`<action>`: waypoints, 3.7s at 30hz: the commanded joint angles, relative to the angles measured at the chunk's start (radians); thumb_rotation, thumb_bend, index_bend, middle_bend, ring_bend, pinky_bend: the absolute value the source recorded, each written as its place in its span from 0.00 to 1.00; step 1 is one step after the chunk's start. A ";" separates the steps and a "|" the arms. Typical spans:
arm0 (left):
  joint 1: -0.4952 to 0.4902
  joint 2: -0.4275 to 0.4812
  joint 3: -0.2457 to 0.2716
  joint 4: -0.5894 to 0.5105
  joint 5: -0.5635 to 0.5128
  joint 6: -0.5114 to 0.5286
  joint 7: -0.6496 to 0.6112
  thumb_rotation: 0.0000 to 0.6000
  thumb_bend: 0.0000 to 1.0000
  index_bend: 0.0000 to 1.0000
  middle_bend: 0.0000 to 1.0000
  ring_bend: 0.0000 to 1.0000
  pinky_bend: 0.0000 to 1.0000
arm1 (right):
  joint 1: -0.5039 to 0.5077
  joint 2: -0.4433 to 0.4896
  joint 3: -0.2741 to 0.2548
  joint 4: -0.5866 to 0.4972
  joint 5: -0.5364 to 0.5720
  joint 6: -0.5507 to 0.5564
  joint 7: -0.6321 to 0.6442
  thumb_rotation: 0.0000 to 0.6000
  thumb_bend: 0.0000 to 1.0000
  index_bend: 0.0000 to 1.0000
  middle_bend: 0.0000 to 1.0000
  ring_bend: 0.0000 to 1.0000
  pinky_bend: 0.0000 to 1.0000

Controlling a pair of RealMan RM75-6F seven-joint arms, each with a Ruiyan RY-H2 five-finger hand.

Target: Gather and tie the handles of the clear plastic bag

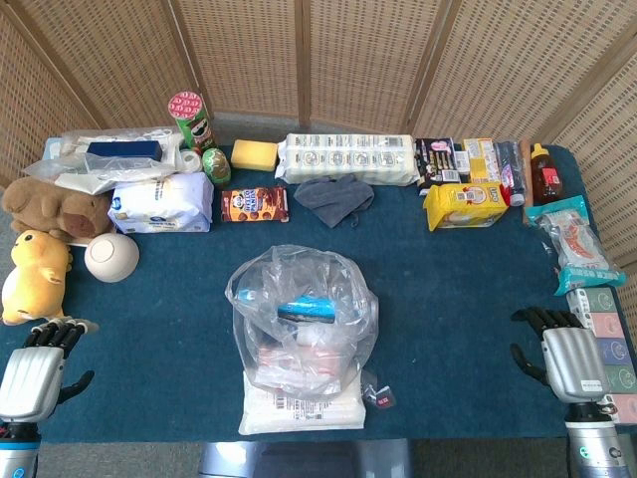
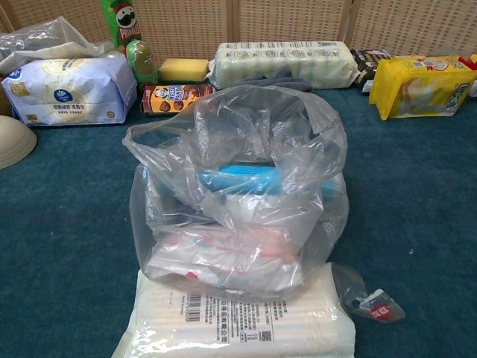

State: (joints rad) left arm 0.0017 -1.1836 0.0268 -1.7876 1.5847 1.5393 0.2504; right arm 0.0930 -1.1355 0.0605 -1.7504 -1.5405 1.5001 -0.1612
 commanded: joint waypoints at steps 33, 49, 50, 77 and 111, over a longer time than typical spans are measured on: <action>-0.009 0.014 0.010 -0.020 0.039 -0.001 0.013 1.00 0.18 0.30 0.32 0.22 0.24 | 0.087 -0.012 0.048 0.010 -0.025 -0.070 0.010 1.00 0.20 0.32 0.38 0.39 0.33; -0.062 0.042 0.001 -0.071 0.093 -0.048 0.039 1.00 0.18 0.30 0.32 0.22 0.24 | 0.305 -0.124 0.122 0.057 -0.038 -0.259 0.048 1.00 0.17 0.30 0.33 0.31 0.31; -0.067 0.043 -0.002 -0.073 0.096 -0.051 0.039 1.00 0.18 0.30 0.32 0.22 0.24 | 0.320 -0.136 0.123 0.063 -0.038 -0.272 0.041 1.00 0.17 0.30 0.33 0.31 0.31; -0.138 0.054 -0.047 -0.055 0.059 -0.097 -0.034 1.00 0.18 0.30 0.32 0.22 0.24 | 0.530 -0.385 0.153 0.168 0.062 -0.424 -0.069 1.00 0.16 0.30 0.32 0.29 0.29; -0.129 0.036 -0.032 0.007 0.020 -0.081 -0.100 1.00 0.18 0.30 0.32 0.22 0.24 | 0.596 -0.643 0.280 0.381 0.036 -0.121 0.120 1.00 0.20 0.74 0.59 0.55 0.37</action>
State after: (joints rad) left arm -0.1275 -1.1475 -0.0057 -1.7809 1.6045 1.4589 0.1507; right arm 0.6944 -1.7846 0.3344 -1.3612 -1.5063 1.3706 -0.0467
